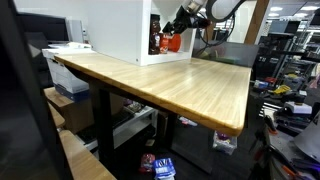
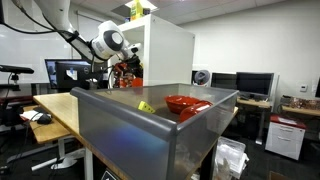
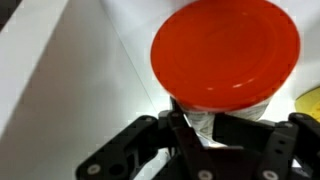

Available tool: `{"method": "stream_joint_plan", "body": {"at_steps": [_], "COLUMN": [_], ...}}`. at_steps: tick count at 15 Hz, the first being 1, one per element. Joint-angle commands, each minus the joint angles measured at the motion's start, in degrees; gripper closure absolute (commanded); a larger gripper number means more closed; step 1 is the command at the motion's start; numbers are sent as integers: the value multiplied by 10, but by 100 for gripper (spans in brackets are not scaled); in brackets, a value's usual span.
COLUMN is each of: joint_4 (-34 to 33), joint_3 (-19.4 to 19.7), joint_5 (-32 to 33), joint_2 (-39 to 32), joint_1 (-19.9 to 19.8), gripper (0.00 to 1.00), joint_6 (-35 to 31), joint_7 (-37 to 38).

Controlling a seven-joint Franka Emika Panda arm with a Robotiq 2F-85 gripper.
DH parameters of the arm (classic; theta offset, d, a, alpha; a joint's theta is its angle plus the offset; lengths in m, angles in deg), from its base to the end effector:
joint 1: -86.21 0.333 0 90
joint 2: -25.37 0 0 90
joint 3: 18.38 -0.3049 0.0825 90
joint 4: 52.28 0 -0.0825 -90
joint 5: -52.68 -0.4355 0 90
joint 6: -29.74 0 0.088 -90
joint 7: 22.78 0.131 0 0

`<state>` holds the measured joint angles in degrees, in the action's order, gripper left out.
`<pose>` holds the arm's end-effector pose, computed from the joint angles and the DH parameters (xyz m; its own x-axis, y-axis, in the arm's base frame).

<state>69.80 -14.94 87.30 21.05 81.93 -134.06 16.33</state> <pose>0.6470 -0.0599 0.3813 0.7315 -0.1927 0.6541 -0.3061 -0.9499 0.0624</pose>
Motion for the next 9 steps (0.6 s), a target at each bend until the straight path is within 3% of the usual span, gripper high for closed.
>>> {"method": "stream_joint_plan", "body": {"at_steps": [1, 9], "joint_4": [30, 29], "joint_3": [-5, -2], "joint_5": [-22, -28], "joint_2": [25, 49], "joint_1": [1, 11], "gripper": [97, 100], "joint_6": [49, 150], "joint_7": [-18, -33]}}
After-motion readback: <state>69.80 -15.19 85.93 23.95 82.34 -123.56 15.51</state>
